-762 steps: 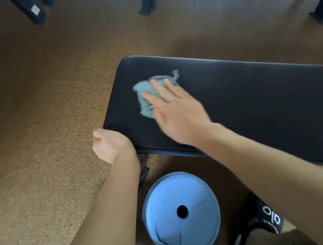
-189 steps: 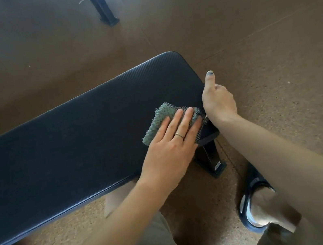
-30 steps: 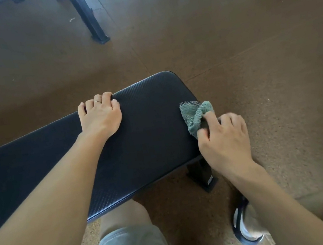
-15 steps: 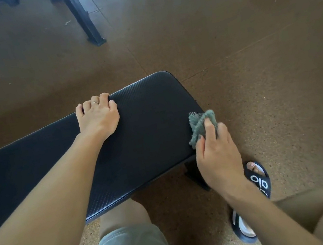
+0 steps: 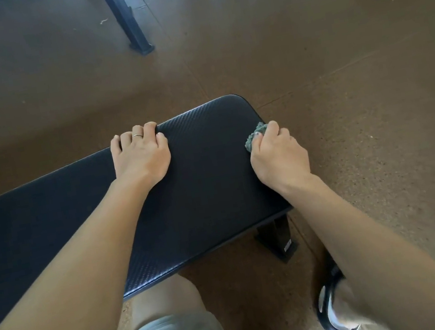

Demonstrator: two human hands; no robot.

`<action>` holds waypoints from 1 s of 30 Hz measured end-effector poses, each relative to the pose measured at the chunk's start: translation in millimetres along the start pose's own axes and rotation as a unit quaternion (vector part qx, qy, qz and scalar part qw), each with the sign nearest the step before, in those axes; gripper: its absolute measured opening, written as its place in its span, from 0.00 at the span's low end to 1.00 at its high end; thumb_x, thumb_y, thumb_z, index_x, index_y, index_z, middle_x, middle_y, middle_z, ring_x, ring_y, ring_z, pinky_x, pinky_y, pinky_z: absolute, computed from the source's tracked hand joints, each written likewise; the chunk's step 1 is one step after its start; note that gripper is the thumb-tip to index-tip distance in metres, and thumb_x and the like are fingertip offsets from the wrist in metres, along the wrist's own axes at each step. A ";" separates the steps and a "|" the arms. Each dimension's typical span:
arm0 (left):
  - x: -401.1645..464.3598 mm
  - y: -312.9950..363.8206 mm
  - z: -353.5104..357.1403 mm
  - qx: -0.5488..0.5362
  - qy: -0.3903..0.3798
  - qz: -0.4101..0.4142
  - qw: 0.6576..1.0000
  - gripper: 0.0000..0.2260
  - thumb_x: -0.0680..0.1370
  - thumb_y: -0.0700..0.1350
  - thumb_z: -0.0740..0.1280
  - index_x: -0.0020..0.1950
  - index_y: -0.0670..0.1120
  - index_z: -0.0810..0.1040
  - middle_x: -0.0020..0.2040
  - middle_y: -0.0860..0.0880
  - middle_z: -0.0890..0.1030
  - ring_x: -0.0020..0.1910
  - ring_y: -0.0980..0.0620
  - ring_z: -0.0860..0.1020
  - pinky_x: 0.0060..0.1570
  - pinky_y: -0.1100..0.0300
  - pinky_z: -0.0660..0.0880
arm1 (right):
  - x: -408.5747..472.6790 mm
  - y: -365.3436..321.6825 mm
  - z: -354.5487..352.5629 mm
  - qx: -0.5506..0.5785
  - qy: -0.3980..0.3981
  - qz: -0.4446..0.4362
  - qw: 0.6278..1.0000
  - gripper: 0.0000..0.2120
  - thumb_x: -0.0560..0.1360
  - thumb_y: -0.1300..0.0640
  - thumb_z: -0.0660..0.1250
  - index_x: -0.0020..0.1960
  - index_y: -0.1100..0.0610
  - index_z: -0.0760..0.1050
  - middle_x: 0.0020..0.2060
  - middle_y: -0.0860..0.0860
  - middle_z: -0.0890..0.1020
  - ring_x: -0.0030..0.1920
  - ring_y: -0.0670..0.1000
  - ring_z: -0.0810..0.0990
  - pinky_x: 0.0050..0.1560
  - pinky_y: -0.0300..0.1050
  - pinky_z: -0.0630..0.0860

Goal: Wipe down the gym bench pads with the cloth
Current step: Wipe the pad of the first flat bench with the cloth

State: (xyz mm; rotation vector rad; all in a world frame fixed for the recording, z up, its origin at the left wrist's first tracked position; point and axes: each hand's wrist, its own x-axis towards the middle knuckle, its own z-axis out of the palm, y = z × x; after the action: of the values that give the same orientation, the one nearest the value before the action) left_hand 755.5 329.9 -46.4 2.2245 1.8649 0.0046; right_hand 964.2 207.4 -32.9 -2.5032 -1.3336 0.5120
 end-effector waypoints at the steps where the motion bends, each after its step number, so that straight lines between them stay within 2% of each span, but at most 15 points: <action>1: 0.2 -0.3 0.1 0.000 0.001 -0.001 1.000 0.21 0.85 0.51 0.45 0.77 0.51 0.63 0.76 0.46 0.68 0.76 0.43 0.63 0.79 0.45 0.48 | 12.6 -7.4 1.3 0.000 0.005 0.003 1.000 0.22 0.87 0.49 0.47 0.74 0.62 0.63 0.68 0.62 0.73 0.65 0.63 0.75 0.61 0.56 0.71; 3: 0.6 -0.5 1.0 0.001 0.003 -0.001 1.000 0.21 0.85 0.51 0.45 0.77 0.51 0.64 0.75 0.47 0.68 0.75 0.43 0.63 0.79 0.45 0.48 | 34.6 -20.3 6.4 -0.001 0.017 -0.002 1.000 0.21 0.86 0.50 0.47 0.70 0.62 0.66 0.66 0.62 0.74 0.63 0.64 0.75 0.60 0.56 0.71; 11: 3.5 -0.5 4.4 -0.002 0.013 -0.006 1.000 0.20 0.85 0.50 0.45 0.74 0.51 0.66 0.74 0.48 0.70 0.74 0.44 0.64 0.78 0.46 0.48 | 91.9 -67.3 19.5 -0.073 0.037 -0.061 0.995 0.21 0.86 0.52 0.48 0.69 0.64 0.68 0.67 0.63 0.73 0.67 0.65 0.72 0.67 0.58 0.66; 14: 3.7 -2.9 3.3 -0.029 0.010 -0.001 1.000 0.21 0.85 0.50 0.45 0.76 0.52 0.66 0.75 0.50 0.69 0.76 0.47 0.63 0.79 0.48 0.46 | 95.4 -88.8 28.4 -0.128 0.012 -0.153 0.980 0.21 0.86 0.53 0.47 0.68 0.64 0.70 0.67 0.63 0.73 0.69 0.65 0.69 0.75 0.60 0.58; 17: 2.9 -9.4 -6.0 -0.119 -0.005 0.012 0.993 0.21 0.86 0.49 0.47 0.78 0.52 0.66 0.78 0.51 0.68 0.78 0.50 0.62 0.80 0.51 0.47 | 78.9 -116.0 48.1 -0.149 -0.031 -0.261 0.953 0.21 0.85 0.53 0.47 0.69 0.63 0.70 0.69 0.62 0.73 0.73 0.62 0.67 0.80 0.58 0.49; 20: -6.2 -37.2 -30.2 -0.230 0.034 -0.036 0.972 0.18 0.87 0.47 0.49 0.74 0.50 0.71 0.77 0.46 0.70 0.76 0.47 0.66 0.76 0.51 0.59 | 62.7 -133.1 64.0 -0.134 -0.054 -0.328 0.934 0.18 0.85 0.53 0.49 0.67 0.61 0.70 0.67 0.58 0.74 0.72 0.60 0.67 0.80 0.55 0.49; 21: -10.9 -52.3 -38.3 -0.228 0.066 -0.057 0.970 0.17 0.87 0.47 0.50 0.71 0.49 0.73 0.75 0.45 0.72 0.74 0.45 0.68 0.75 0.50 0.61 | 59.5 -136.2 67.3 -0.127 -0.056 -0.347 0.928 0.17 0.85 0.53 0.50 0.65 0.60 0.71 0.66 0.58 0.75 0.71 0.59 0.68 0.79 0.55 0.50; 23: -23.2 -83.2 -50.8 -0.196 0.099 -0.092 0.971 0.19 0.87 0.47 0.50 0.73 0.46 0.73 0.74 0.43 0.73 0.73 0.43 0.69 0.74 0.50 0.62 | 51.4 -142.0 73.2 -0.122 -0.050 -0.389 0.912 0.18 0.85 0.52 0.50 0.67 0.60 0.70 0.67 0.57 0.75 0.71 0.58 0.68 0.79 0.54 0.51; 24: -29.4 -95.4 -54.4 -0.179 0.101 -0.104 0.973 0.20 0.87 0.47 0.50 0.73 0.45 0.73 0.74 0.43 0.74 0.73 0.42 0.69 0.74 0.50 0.62 | 43.8 -146.4 75.7 -0.122 -0.053 -0.411 0.902 0.21 0.85 0.51 0.51 0.72 0.62 0.67 0.70 0.58 0.72 0.74 0.58 0.65 0.80 0.54 0.50; 26: -39.9 -111.1 -55.3 -0.137 0.089 -0.109 0.980 0.20 0.86 0.47 0.50 0.75 0.45 0.73 0.73 0.43 0.74 0.74 0.42 0.69 0.76 0.48 0.60 | 18.8 -153.0 81.2 -0.121 -0.075 -0.456 0.879 0.27 0.86 0.51 0.50 0.80 0.64 0.58 0.80 0.60 0.61 0.81 0.59 0.54 0.81 0.53 0.45; 28: -48.1 -118.1 -50.0 -0.077 0.065 -0.098 0.990 0.21 0.86 0.48 0.49 0.75 0.47 0.72 0.74 0.45 0.74 0.76 0.45 0.67 0.79 0.46 0.54 | -15.2 -146.4 83.0 -0.111 -0.105 -0.502 0.851 0.29 0.86 0.50 0.48 0.83 0.63 0.52 0.83 0.59 0.51 0.83 0.57 0.46 0.82 0.53 0.42; 30: -53.3 -122.9 -43.6 -0.045 0.053 -0.091 0.993 0.21 0.86 0.49 0.49 0.76 0.49 0.71 0.76 0.49 0.72 0.77 0.48 0.66 0.79 0.46 0.51 | -48.4 -123.8 76.0 -0.105 -0.134 -0.534 0.828 0.30 0.85 0.49 0.45 0.84 0.60 0.49 0.84 0.56 0.47 0.83 0.53 0.42 0.82 0.51 0.41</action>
State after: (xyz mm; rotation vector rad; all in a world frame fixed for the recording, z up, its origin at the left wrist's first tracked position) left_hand 619.6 305.3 -18.6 2.0248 2.0744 0.1743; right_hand 814.9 239.2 -45.2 -1.3957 -2.6686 0.4393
